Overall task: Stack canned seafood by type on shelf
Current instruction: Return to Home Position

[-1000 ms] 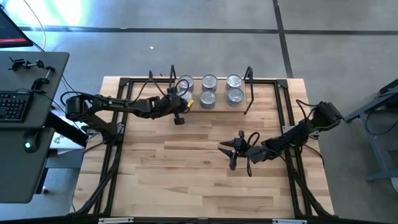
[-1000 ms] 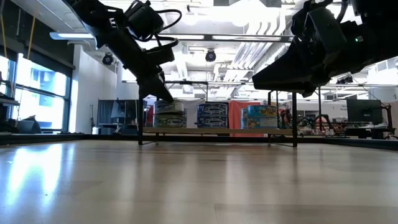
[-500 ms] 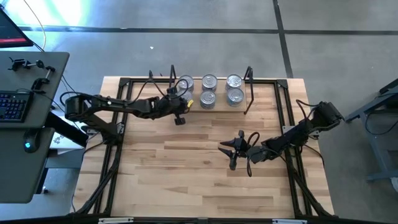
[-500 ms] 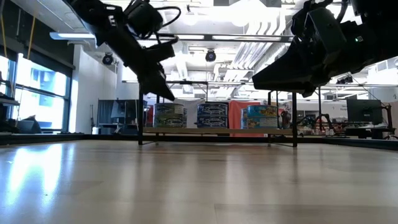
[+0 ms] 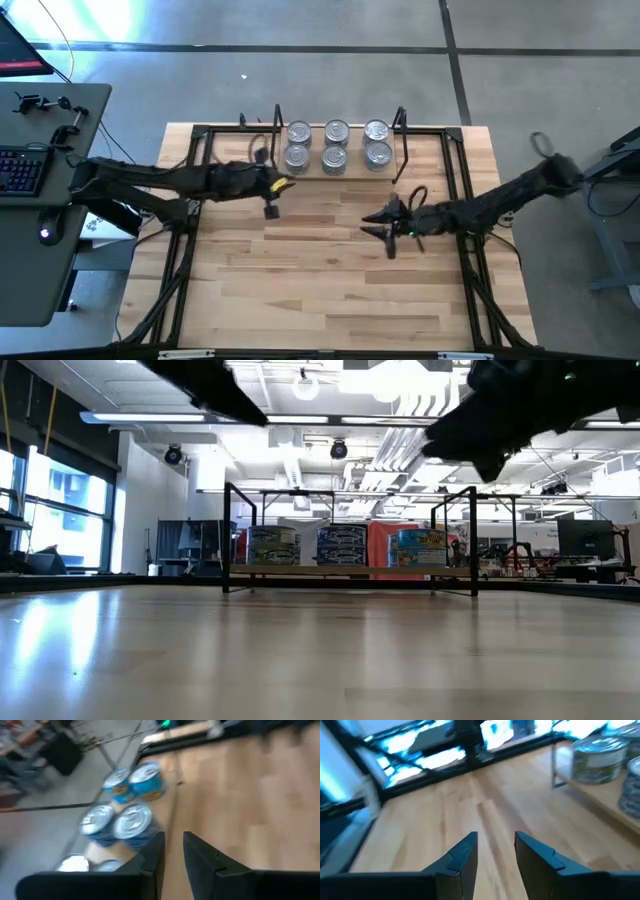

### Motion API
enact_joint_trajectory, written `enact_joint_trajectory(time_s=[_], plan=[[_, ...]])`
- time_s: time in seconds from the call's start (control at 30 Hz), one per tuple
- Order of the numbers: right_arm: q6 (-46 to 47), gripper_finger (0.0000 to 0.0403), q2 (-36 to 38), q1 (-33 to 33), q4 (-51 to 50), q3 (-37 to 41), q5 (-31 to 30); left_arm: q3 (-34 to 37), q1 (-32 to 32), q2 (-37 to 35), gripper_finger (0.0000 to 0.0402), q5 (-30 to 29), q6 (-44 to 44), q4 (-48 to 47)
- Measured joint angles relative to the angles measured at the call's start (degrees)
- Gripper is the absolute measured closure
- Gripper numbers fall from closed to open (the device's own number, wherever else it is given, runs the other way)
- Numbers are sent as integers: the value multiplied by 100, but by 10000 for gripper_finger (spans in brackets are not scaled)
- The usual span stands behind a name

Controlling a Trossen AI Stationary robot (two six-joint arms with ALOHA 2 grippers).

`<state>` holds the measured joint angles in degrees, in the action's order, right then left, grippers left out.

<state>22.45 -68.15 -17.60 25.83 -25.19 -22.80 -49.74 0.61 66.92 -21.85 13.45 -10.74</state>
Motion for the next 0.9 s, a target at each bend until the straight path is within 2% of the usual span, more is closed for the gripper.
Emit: enact_joint_trajectory(time_s=[0.13,0.3,0.37,0.53,0.77,0.9], plan=[[-236,281,1249,369,-1559,0,984,568,-297,-784,366,624,-553,133],[-1185,281,2224,722,-2852,0,2016,1346,-544,-1819,396,634,-1196,194],[-1255,281,2452,891,-3238,10,2186,1609,-571,-2234,400,633,-1415,192],[-1392,281,2986,1324,-3102,442,2519,2244,-527,-3350,400,561,-1627,200],[-1005,282,4058,1838,-2616,1292,3136,2880,-362,-4834,401,457,-1733,24],[-987,304,4803,2032,-2510,1659,3304,3104,-241,-5537,401,448,-1743,-204]])
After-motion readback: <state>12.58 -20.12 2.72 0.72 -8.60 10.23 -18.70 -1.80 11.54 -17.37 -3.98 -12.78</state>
